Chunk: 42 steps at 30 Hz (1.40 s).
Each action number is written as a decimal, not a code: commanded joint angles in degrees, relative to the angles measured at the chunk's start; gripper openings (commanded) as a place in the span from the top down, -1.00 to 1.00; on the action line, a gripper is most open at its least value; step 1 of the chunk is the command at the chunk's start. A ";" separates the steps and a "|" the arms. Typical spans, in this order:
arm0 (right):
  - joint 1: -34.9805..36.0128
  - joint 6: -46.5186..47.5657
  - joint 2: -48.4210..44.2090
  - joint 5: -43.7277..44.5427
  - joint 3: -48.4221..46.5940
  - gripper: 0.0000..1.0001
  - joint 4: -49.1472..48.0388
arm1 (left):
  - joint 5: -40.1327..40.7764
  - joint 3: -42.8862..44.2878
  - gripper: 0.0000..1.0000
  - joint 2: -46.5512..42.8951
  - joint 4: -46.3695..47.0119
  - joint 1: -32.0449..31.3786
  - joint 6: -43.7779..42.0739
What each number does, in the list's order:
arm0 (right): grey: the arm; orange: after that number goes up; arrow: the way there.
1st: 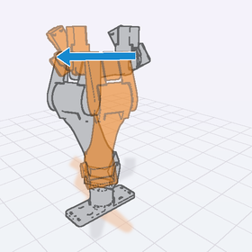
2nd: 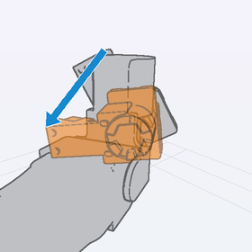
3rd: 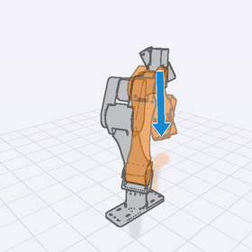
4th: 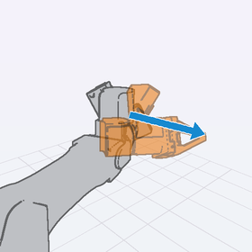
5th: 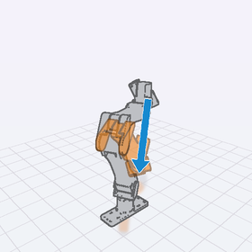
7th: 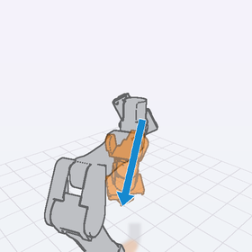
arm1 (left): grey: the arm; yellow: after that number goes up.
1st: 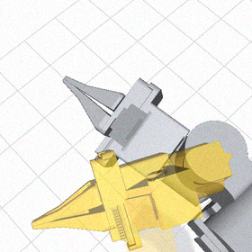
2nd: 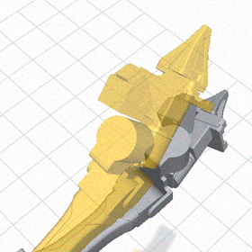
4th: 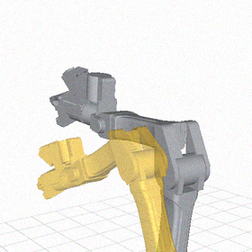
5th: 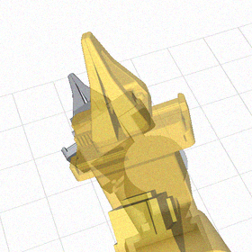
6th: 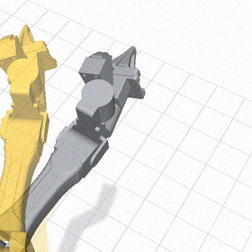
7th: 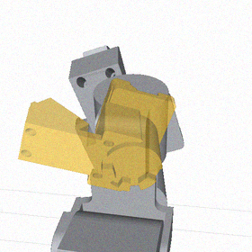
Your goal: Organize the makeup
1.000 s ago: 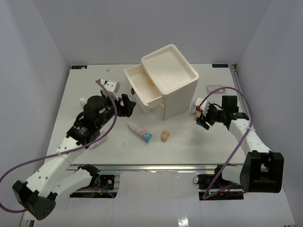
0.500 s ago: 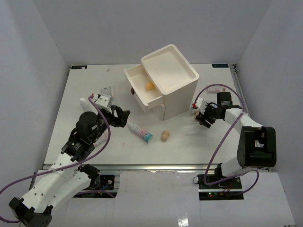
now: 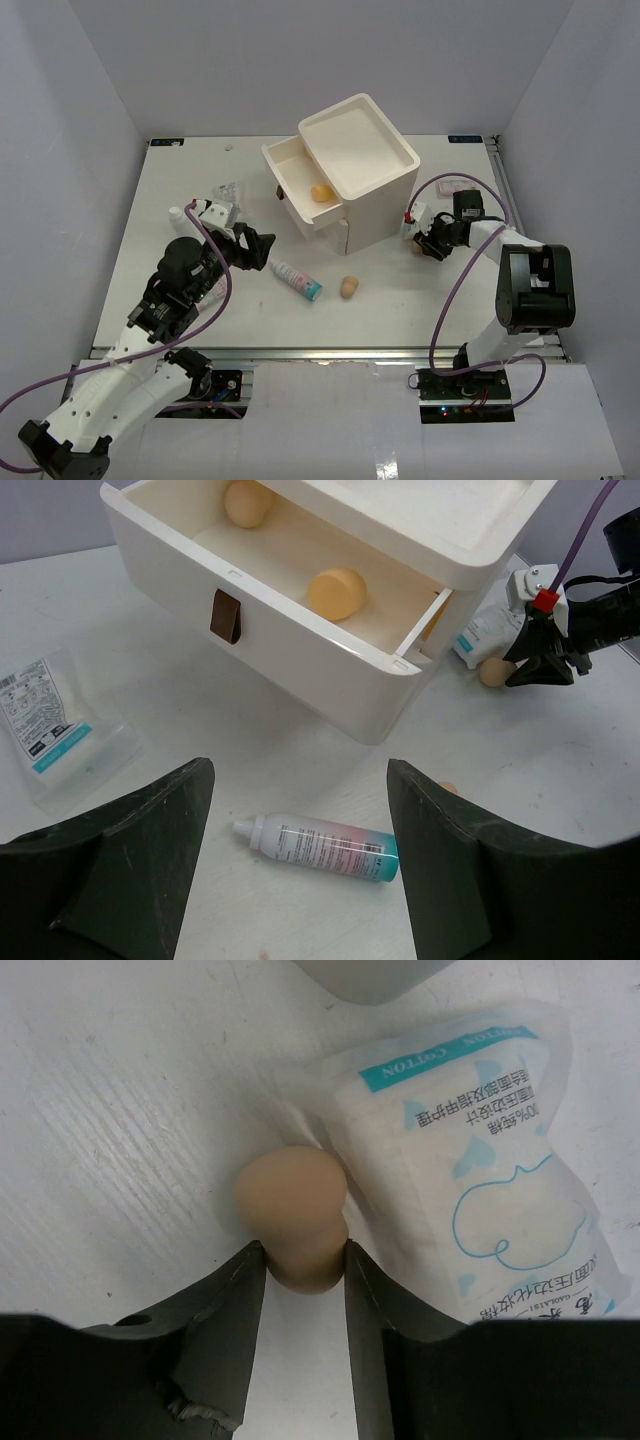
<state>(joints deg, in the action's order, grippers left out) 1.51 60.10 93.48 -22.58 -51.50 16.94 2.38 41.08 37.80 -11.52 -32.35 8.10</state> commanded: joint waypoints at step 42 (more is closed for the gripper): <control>33.56 -29.97 0.70 -9.31 -51.57 0.79 10.61 | -16.81 -3.36 -0.78 -2.03 5.43 0.78 -4.05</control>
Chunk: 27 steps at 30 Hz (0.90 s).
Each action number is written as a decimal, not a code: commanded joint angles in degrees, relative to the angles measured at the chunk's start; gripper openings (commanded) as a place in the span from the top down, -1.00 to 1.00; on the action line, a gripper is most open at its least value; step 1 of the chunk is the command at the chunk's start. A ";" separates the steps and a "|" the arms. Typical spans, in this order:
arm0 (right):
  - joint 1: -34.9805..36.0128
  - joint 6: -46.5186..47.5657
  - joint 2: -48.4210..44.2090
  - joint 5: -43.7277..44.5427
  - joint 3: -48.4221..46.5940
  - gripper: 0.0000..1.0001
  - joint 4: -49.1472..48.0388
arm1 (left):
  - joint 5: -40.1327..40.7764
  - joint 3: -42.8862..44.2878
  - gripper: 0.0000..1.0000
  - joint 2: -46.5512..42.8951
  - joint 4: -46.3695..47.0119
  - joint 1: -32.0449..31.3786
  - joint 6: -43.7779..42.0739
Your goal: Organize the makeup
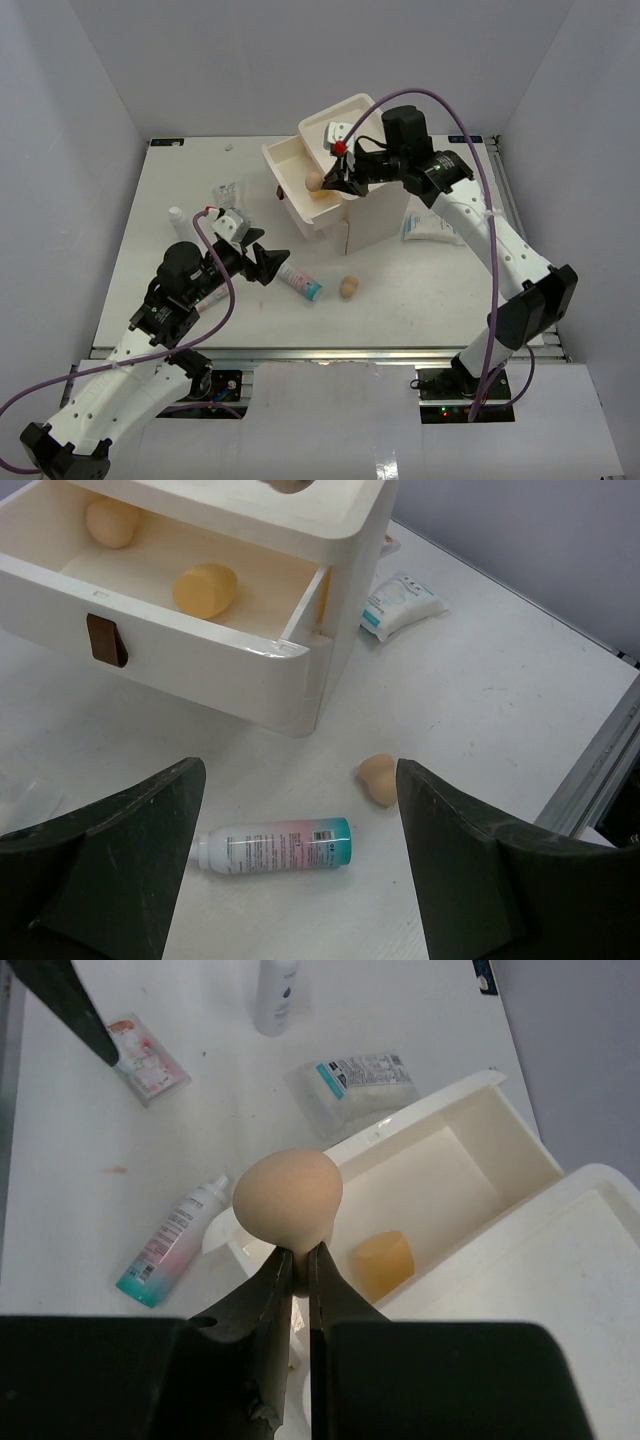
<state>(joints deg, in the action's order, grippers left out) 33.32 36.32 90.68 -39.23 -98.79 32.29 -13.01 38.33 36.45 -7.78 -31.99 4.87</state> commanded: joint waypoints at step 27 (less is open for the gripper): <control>2.77 -8.90 4.69 12.37 -6.27 -0.34 -10.55 | -12.24 -0.11 -0.94 8.22 5.83 0.28 7.25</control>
<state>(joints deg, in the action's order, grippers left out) 36.77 28.69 105.53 -21.43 -107.70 23.01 -21.19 36.88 41.25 -3.71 -31.31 7.34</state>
